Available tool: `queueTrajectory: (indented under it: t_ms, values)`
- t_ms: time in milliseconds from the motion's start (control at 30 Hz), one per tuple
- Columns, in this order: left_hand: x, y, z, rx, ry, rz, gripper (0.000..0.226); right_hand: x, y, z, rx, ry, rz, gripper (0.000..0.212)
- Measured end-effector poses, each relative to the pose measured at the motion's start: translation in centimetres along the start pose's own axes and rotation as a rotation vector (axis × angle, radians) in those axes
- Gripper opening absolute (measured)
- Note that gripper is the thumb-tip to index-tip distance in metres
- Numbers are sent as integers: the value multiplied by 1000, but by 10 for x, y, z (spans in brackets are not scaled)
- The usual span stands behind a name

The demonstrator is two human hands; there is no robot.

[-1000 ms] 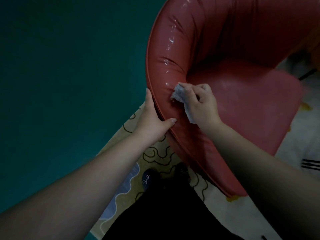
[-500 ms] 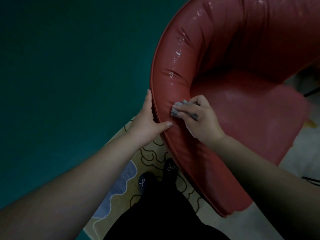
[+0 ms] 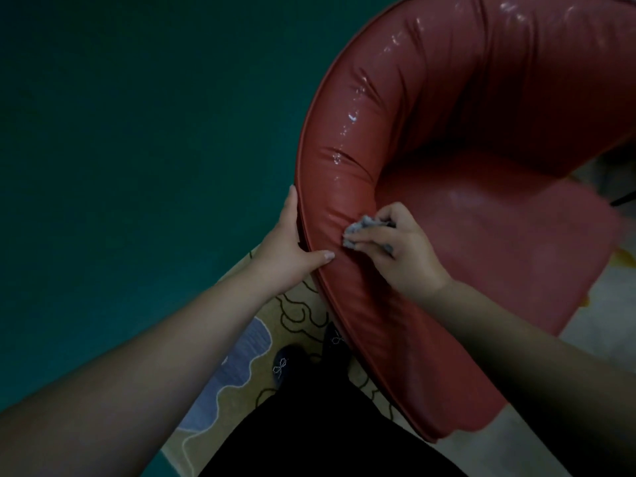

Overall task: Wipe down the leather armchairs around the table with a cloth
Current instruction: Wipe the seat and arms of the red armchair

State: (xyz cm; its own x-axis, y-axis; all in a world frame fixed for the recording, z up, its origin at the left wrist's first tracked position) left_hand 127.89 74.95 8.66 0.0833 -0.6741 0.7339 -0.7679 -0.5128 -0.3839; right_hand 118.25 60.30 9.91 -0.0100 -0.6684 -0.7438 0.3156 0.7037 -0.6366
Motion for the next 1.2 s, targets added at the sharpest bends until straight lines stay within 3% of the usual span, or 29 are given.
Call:
queueTrajectory:
  t_ms: [133,333,500,567,700,833,967,1067,1200]
  values:
    - [-4,2,3,11,-15,-53,116,-5,2,30,135,18,57,16]
    - [-8,3,6,-33,-29,-103,116,-1,4,-7,-10,-30,15,18]
    - [-7,-4,8,36,-35,-68,110,7,-10,13,230,118,76,18]
    - [-3,-9,13,80,-41,-62,108,-2,-5,40,284,86,74,17]
    - [6,-18,29,122,-27,-7,105,-15,8,49,186,-55,0,18]
    - [12,-26,44,97,-30,14,104,5,2,15,230,126,61,18]
    - [23,-36,65,88,-14,32,103,14,-7,53,405,240,96,35]
    - [32,-41,83,56,1,63,108,13,-2,99,371,187,105,48]
    - [35,-34,92,-65,12,15,101,13,3,85,284,199,1,34]
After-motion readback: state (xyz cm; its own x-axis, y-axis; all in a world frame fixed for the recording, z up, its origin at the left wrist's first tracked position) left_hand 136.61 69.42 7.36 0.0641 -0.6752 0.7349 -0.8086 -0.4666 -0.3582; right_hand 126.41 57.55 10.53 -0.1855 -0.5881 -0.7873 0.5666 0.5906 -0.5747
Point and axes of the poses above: each hand's wrist, its own z-axis towards the middle knuckle, its own y-axis out of the palm, x = y × z, the point moved 7 cm from there along z, towards the middle knuckle, and after that the axes turned 7 degrees about -y, right-handed, at the moved point
